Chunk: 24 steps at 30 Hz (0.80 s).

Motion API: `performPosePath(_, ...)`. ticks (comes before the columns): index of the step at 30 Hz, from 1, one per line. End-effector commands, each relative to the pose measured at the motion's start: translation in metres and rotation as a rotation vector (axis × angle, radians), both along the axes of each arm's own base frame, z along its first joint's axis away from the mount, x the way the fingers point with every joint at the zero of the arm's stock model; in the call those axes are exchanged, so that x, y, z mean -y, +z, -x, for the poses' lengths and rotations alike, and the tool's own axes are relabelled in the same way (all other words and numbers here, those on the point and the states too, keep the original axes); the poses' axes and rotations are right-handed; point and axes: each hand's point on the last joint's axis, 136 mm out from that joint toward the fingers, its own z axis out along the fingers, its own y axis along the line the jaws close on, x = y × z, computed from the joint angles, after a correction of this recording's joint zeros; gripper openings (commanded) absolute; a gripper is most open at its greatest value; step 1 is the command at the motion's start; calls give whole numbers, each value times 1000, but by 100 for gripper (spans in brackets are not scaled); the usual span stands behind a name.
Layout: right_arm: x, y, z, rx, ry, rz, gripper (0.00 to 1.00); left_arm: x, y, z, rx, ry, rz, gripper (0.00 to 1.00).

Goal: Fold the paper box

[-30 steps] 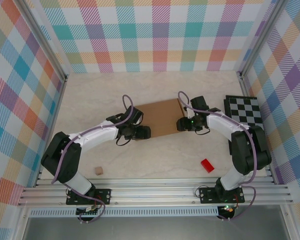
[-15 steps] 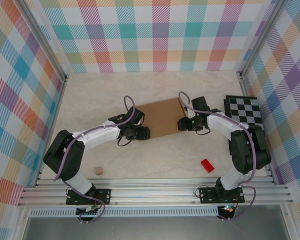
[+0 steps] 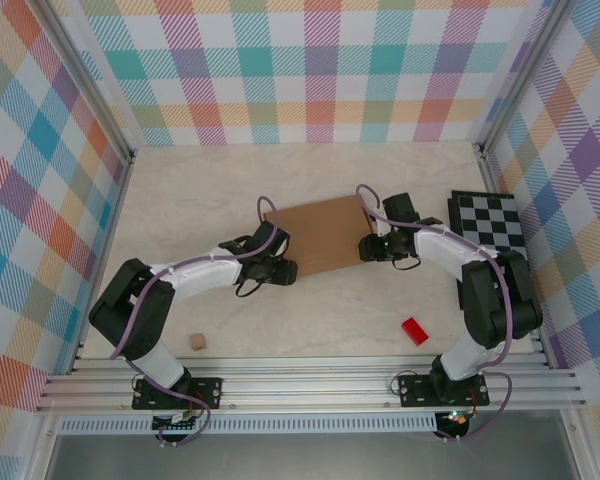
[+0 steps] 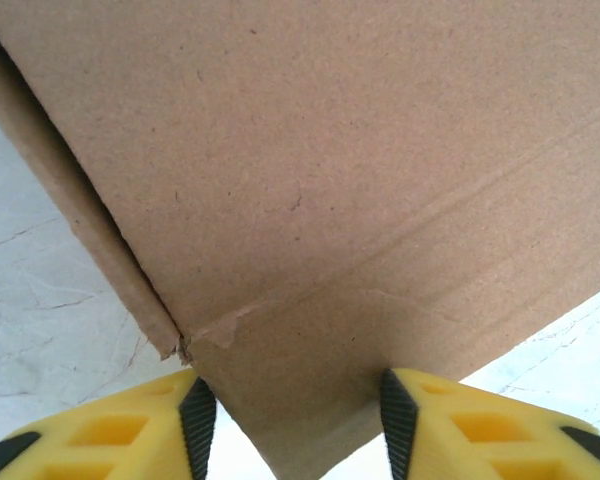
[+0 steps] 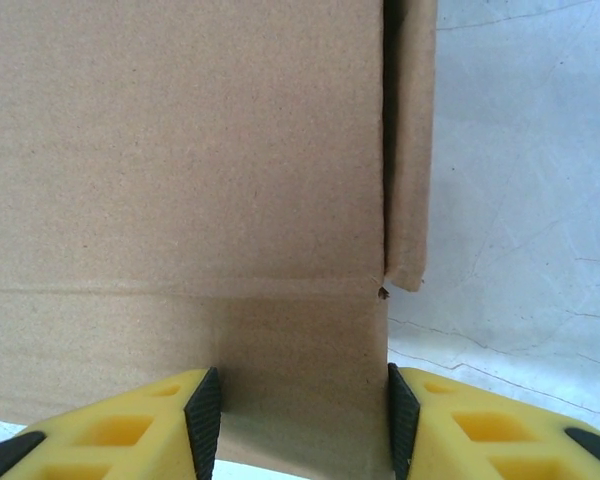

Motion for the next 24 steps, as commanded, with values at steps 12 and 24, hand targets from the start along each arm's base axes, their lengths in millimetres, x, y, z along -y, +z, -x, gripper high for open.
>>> performPosePath(12,3,12,-3,43,-1,23,47,-26,2,-11,121,29,-154,55)
performPosePath(24,6,10,-7,39,6,48,47,-15,87,-31,246,21,-16,66)
